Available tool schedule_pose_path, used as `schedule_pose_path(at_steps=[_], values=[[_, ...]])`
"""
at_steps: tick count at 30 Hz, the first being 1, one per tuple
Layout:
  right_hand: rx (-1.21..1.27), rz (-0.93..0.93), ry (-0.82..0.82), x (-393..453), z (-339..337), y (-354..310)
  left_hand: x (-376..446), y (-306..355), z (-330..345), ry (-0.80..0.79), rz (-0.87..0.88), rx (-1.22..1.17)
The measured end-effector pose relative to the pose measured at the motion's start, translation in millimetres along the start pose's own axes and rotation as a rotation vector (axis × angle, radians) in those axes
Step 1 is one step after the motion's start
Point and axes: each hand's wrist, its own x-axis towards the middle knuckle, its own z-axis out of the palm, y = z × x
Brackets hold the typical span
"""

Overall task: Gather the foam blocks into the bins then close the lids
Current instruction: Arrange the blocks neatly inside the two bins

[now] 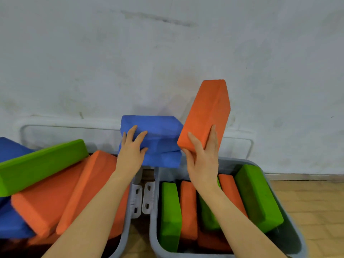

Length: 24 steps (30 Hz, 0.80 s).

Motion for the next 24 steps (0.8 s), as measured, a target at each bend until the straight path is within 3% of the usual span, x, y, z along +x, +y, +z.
schedule_pose_path(at_steps=[2,4,8,13,16,21,24], values=[[0.034,-0.065,-0.042,5.8,-2.9,3.1,-1.6,0.1,2.4,-0.006,-0.067,0.131],[0.072,-0.133,-0.094,9.8,-3.1,8.0,-4.4,7.4,-0.3,0.061,-0.016,0.215],[0.147,-0.232,-0.181,20.1,-3.9,14.6,-5.0,48.3,-19.7,0.09,0.177,-0.116],[0.238,-0.27,-0.34,26.6,-5.6,15.1,12.8,65.0,-14.8,-0.002,0.337,-0.024],[0.247,-0.225,-0.299,28.6,0.5,8.9,8.7,50.8,-2.8,0.002,0.284,-0.066],[-0.011,-0.003,-0.188,18.1,19.6,10.5,1.8,35.5,3.5,0.066,0.164,-0.002],[-0.011,-0.058,-0.187,12.5,26.8,16.7,-2.3,27.5,7.1,0.053,0.185,0.071]])
